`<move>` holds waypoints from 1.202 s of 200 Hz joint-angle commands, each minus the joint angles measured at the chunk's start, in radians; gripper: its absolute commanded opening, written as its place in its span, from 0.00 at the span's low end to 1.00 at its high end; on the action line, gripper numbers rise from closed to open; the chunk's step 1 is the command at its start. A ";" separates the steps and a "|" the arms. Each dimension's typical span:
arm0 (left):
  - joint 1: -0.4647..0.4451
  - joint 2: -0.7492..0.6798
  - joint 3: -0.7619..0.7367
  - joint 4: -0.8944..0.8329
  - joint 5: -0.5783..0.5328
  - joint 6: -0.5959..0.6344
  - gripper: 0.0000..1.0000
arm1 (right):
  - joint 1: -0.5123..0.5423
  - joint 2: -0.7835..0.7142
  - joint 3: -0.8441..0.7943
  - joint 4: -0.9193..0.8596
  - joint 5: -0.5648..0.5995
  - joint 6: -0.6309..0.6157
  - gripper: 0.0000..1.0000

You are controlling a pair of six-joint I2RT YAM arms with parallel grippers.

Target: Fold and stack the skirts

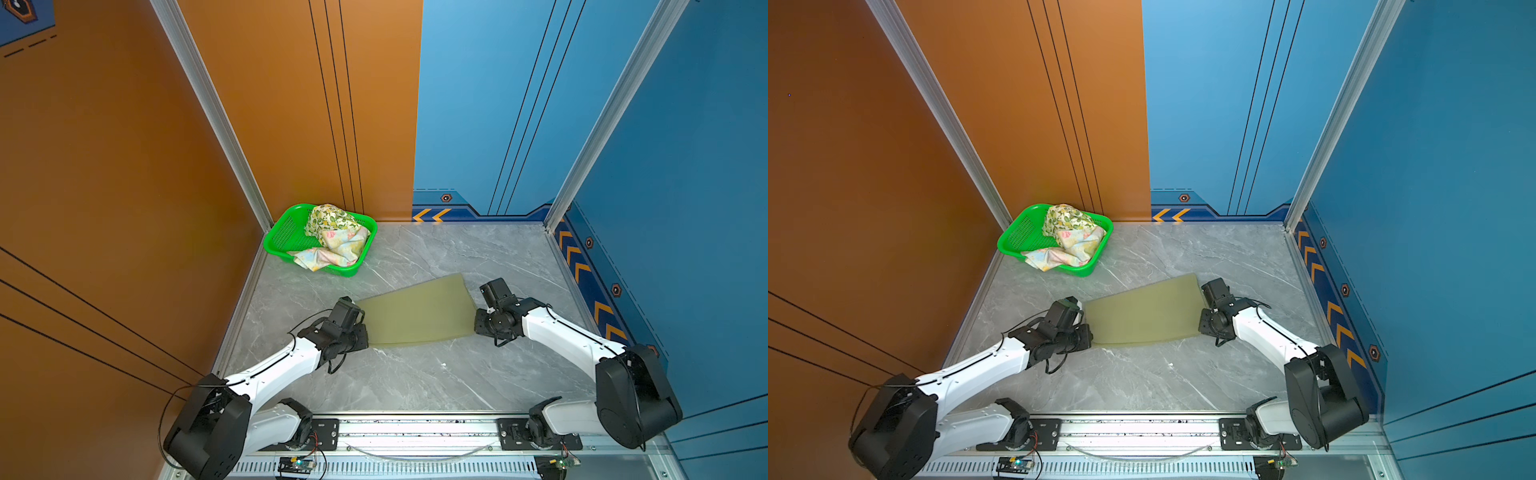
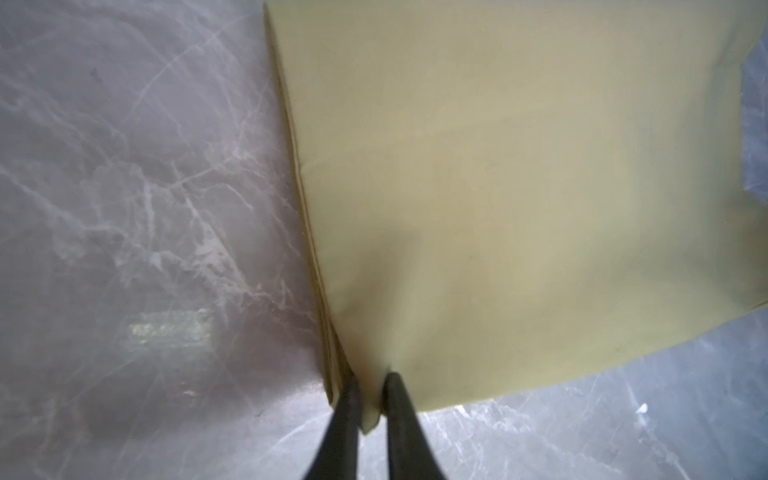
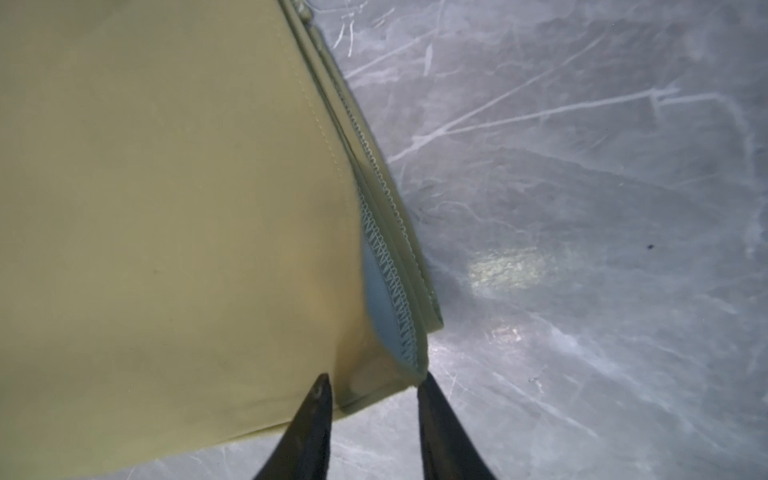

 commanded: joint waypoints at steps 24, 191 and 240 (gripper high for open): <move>0.008 -0.027 0.037 -0.063 -0.038 0.017 0.64 | -0.003 -0.037 0.066 -0.045 0.062 -0.060 0.57; 0.063 0.300 0.161 0.038 0.018 0.028 0.68 | -0.067 0.135 0.207 0.024 -0.027 -0.180 0.70; 0.065 0.354 0.179 0.040 0.021 0.032 0.67 | -0.111 0.207 0.198 0.102 -0.082 -0.180 0.70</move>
